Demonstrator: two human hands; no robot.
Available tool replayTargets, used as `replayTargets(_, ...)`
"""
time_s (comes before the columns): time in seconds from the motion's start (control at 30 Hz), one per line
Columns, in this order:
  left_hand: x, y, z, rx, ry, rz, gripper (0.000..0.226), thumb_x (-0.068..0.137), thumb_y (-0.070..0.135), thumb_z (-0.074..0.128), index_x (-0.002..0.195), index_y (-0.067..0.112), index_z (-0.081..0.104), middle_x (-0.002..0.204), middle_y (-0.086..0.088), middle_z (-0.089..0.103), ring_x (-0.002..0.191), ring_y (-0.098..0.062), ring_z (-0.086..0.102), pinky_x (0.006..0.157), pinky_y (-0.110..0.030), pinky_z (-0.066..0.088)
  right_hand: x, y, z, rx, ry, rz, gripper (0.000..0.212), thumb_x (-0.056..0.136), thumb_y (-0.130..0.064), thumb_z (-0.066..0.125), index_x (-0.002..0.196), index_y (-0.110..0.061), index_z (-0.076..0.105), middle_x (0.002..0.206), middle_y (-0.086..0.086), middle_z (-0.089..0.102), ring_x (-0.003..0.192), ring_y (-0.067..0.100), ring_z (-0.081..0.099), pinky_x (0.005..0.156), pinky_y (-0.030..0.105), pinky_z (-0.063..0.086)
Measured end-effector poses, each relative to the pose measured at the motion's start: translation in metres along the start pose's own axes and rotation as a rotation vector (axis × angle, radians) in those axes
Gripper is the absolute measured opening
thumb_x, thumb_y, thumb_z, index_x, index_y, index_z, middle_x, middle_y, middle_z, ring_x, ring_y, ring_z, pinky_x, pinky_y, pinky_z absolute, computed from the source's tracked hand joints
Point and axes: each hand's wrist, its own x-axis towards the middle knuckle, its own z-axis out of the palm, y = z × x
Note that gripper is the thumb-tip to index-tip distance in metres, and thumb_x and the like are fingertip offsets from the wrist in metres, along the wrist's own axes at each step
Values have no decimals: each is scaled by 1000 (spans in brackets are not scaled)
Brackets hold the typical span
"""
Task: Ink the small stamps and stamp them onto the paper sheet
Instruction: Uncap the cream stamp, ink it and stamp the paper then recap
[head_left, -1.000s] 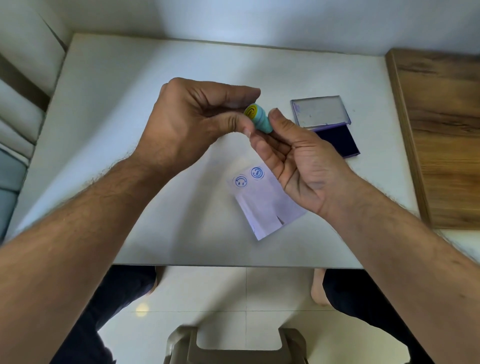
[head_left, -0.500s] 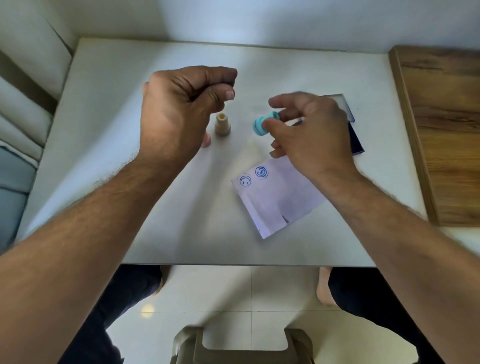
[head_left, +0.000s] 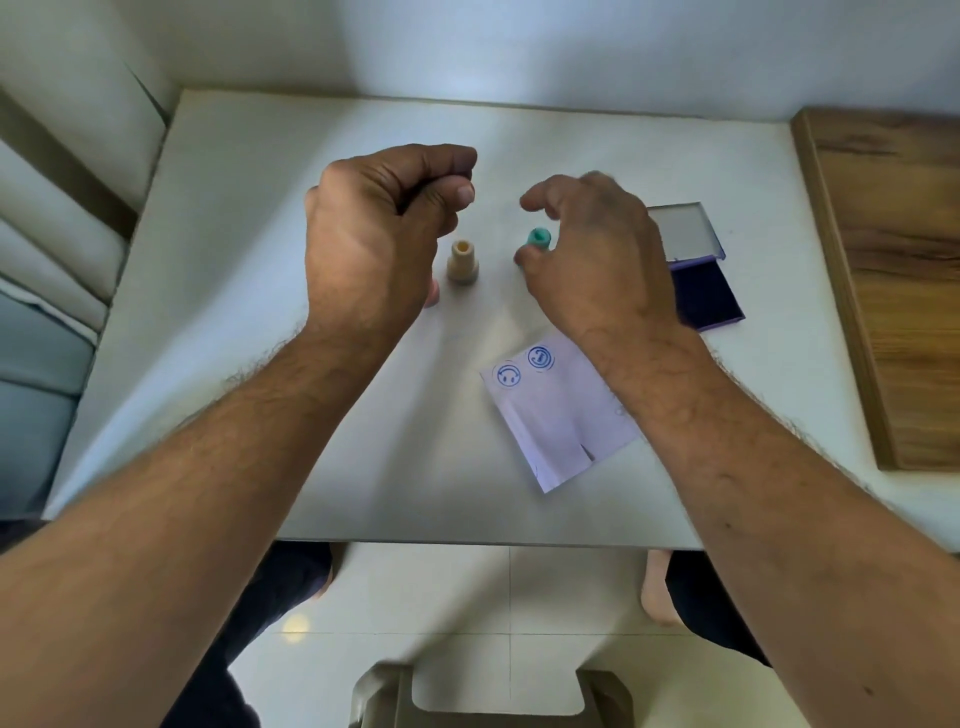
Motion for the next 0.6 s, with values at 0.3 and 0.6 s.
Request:
replayTargets(0.3, 2, 2, -3, -12, 49, -18, 19, 86, 12, 64, 96, 20, 78, 89, 1, 74, 81, -20, 70, 58, -46, 61, -10, -14, 15, -138, -20, -282, 33, 87, -38, 59, 114, -24, 71, 131, 4, 50, 110, 27, 48, 67, 30, 39)
replayTargets(0.6, 2, 3, -2, 5, 40, -19, 20, 85, 12, 63, 94, 23, 78, 89, 2, 74, 80, -16, 71, 59, -48, 61, -5, -10, 15, 6, -50, -132, 25, 83, -47, 70, 97, -28, 76, 123, 1, 49, 114, 18, 45, 75, 25, 44)
